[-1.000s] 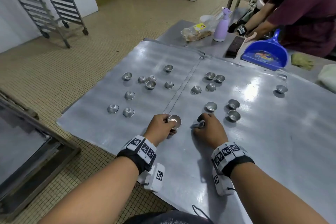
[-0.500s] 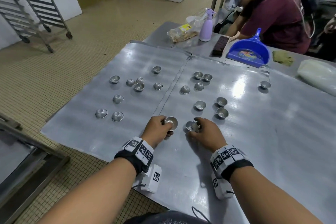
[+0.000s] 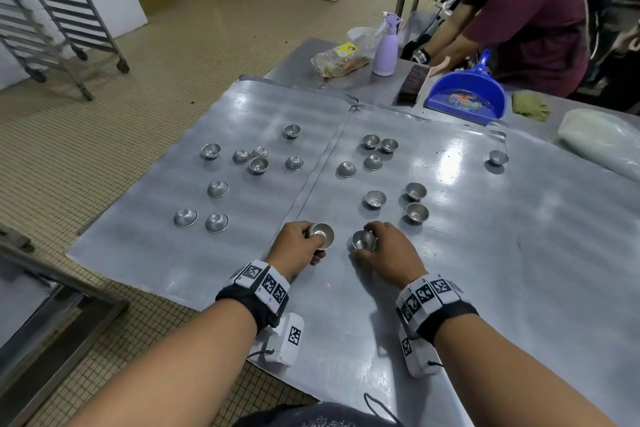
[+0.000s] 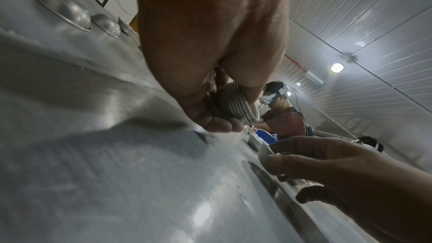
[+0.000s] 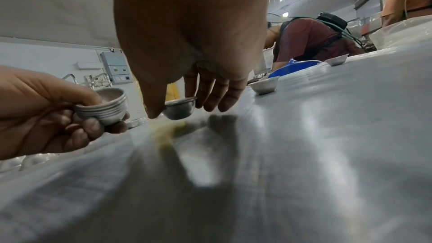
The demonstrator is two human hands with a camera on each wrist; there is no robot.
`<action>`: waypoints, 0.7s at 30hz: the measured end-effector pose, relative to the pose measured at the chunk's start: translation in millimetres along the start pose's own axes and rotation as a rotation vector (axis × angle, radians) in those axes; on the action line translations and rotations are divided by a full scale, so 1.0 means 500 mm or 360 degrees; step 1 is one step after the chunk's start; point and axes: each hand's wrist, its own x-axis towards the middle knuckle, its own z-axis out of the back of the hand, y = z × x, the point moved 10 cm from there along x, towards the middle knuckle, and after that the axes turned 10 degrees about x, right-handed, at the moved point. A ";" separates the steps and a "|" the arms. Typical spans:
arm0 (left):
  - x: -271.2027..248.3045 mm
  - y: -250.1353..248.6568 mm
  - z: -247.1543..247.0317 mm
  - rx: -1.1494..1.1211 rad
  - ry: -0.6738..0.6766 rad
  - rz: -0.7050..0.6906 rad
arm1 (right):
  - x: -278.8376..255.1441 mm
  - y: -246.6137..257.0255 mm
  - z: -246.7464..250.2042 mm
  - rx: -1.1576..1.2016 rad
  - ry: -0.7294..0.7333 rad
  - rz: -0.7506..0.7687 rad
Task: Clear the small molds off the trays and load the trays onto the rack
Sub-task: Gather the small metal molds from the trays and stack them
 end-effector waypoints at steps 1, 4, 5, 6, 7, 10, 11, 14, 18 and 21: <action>0.001 0.000 0.001 0.0004 -0.0008 0.0000 | 0.001 0.001 0.003 0.0026 -0.0012 0.0009; 0.007 0.001 0.002 -0.0023 -0.0050 -0.0004 | -0.004 0.025 0.018 0.0164 -0.0078 0.0080; 0.009 0.002 0.000 -0.0061 -0.0057 0.0005 | -0.007 0.038 0.024 0.0230 -0.0112 0.0117; 0.011 0.003 -0.002 -0.0114 -0.0057 0.0025 | -0.010 0.052 0.029 0.0288 -0.0142 0.0153; 0.012 0.003 -0.005 -0.0182 -0.0052 0.0054 | -0.013 0.064 0.030 0.0335 -0.0161 0.0192; 0.009 -0.004 -0.015 -0.0442 -0.0024 0.0165 | -0.019 0.092 0.023 0.0406 -0.0161 0.0272; 0.007 -0.009 -0.020 -0.0527 -0.0006 0.0194 | -0.020 0.097 0.020 0.0416 -0.0155 0.0282; 0.003 -0.023 -0.040 -0.0679 0.0075 0.0237 | -0.022 0.105 0.014 0.0409 -0.0149 0.0266; 0.003 -0.032 -0.057 -0.0701 0.0109 0.0229 | -0.017 0.096 0.010 0.0432 -0.0134 0.0219; 0.007 -0.028 -0.056 -0.0701 0.0106 0.0218 | -0.015 0.087 0.007 0.0458 -0.0086 0.0199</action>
